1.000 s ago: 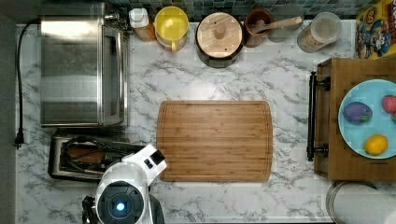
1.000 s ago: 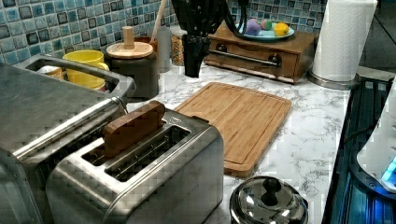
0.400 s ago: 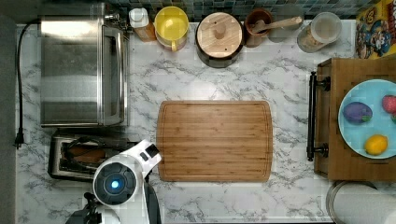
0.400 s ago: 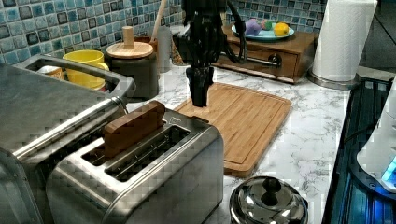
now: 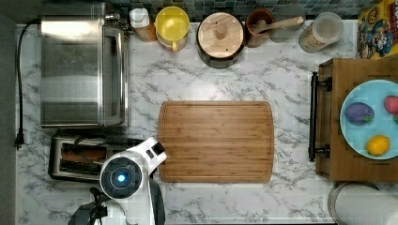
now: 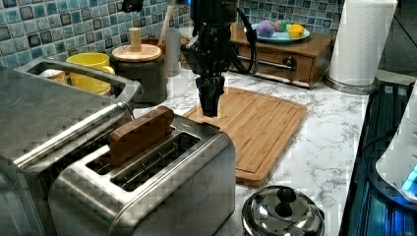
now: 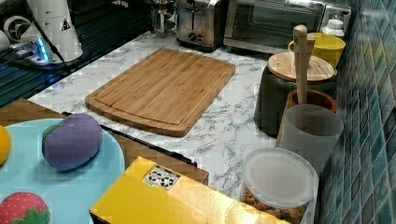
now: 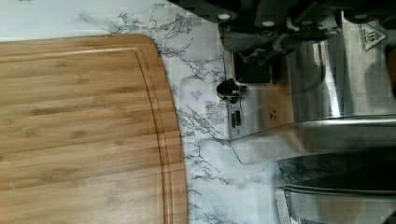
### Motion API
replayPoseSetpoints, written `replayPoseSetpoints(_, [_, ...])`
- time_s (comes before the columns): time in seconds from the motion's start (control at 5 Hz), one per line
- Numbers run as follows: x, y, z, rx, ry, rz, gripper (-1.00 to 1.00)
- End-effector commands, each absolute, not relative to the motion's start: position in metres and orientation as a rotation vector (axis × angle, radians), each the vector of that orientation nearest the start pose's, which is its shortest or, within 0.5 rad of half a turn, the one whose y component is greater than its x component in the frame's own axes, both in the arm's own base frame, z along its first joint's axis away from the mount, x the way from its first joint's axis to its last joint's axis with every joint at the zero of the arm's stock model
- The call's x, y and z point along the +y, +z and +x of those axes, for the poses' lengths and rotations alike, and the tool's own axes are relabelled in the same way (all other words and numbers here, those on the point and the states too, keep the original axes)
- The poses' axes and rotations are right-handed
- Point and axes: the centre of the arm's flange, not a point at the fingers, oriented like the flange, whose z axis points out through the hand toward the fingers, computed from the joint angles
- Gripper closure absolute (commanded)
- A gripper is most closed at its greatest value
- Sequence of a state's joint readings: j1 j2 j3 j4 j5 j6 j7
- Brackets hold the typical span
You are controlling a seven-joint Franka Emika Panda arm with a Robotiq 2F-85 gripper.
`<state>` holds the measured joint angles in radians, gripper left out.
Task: Turn on the toaster.
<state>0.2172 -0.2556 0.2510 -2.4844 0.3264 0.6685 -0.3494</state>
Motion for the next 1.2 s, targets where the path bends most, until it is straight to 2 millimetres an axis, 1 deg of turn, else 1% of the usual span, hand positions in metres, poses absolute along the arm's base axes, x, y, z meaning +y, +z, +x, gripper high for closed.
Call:
replayPoseSetpoints(0.2, [0.233,0.386,0.403,0.253,0.103,-2.951,1.00])
replayPoseSetpoints(0.4, [0.231,0.367,0.410,0.282,0.177,-2.967,1.00])
replayPoseSetpoints(0.6, [0.218,0.359,0.415,0.381,0.162,-2.955,1.00])
replayPoseSetpoints(0.8, [0.204,0.358,0.422,0.445,0.141,-2.929,1.00])
replayPoseSetpoints(1.0, [0.193,0.347,0.420,0.499,0.141,-2.906,1.00])
replayPoseSetpoints(1.2, [0.213,0.325,0.409,0.403,0.223,-2.904,1.00])
